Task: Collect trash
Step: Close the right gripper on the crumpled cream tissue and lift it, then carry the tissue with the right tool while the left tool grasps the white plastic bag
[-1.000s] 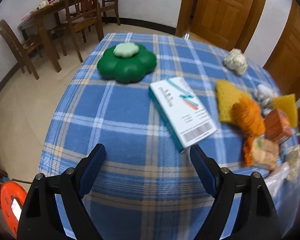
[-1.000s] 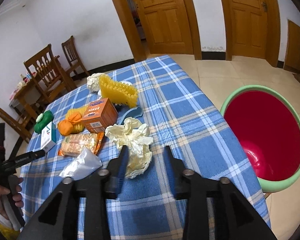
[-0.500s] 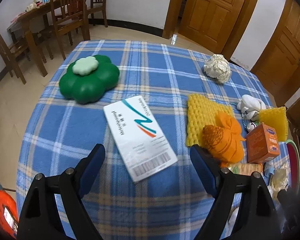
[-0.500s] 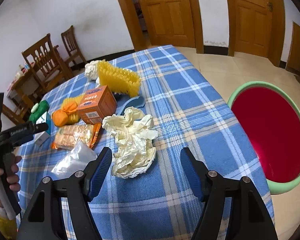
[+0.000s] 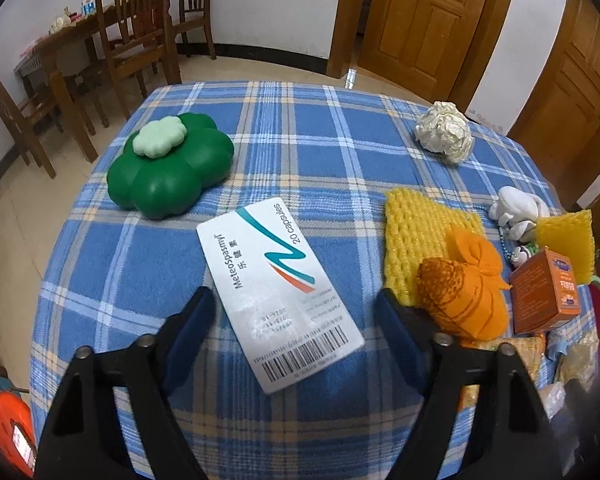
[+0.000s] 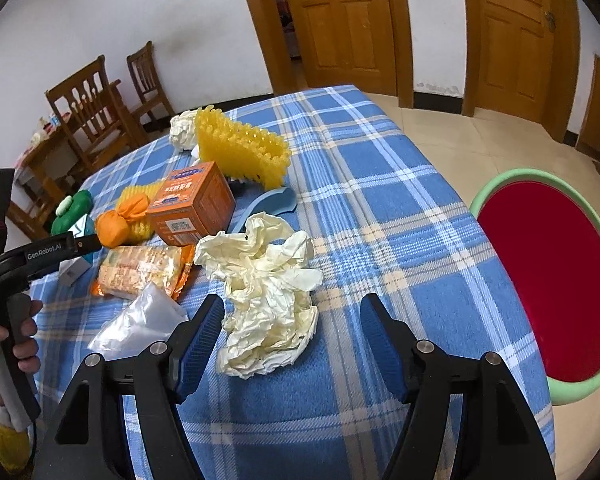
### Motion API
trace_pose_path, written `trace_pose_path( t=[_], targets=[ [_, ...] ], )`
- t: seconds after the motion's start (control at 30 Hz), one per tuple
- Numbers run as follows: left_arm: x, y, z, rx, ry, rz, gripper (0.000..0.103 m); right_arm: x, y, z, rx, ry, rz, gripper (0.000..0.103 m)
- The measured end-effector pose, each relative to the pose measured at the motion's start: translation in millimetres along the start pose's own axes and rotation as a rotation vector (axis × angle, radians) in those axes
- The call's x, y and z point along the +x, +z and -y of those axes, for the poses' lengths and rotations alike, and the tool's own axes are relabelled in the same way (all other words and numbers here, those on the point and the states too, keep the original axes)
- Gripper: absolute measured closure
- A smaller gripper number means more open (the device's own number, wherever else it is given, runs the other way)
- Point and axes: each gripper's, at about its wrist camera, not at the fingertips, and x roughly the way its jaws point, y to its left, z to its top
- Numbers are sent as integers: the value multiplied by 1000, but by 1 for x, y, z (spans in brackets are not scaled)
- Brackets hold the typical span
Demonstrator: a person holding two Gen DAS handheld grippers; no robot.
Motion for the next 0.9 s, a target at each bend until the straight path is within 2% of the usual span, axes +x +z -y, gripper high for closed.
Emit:
trace_pose_path(
  t=[0.1,0.17,0.33,0.47,0.9],
  targets=[
    [0,-1,1,13,12,10,35,0,0,2,4,-11,4,47],
    [-1,-2,1,14,11,15,35,0,1,5,16,-9,3,62],
    [-8,-6,1,19,6,26,35,-5,-1,7,23,4,12,74],
    [-24,-9,5,35,6,60,36,-12,-2,6,20,5,28,76],
    [-78,-17,38,96,-88,131,41,-55,-7,16,47,22,126,77]
  ],
)
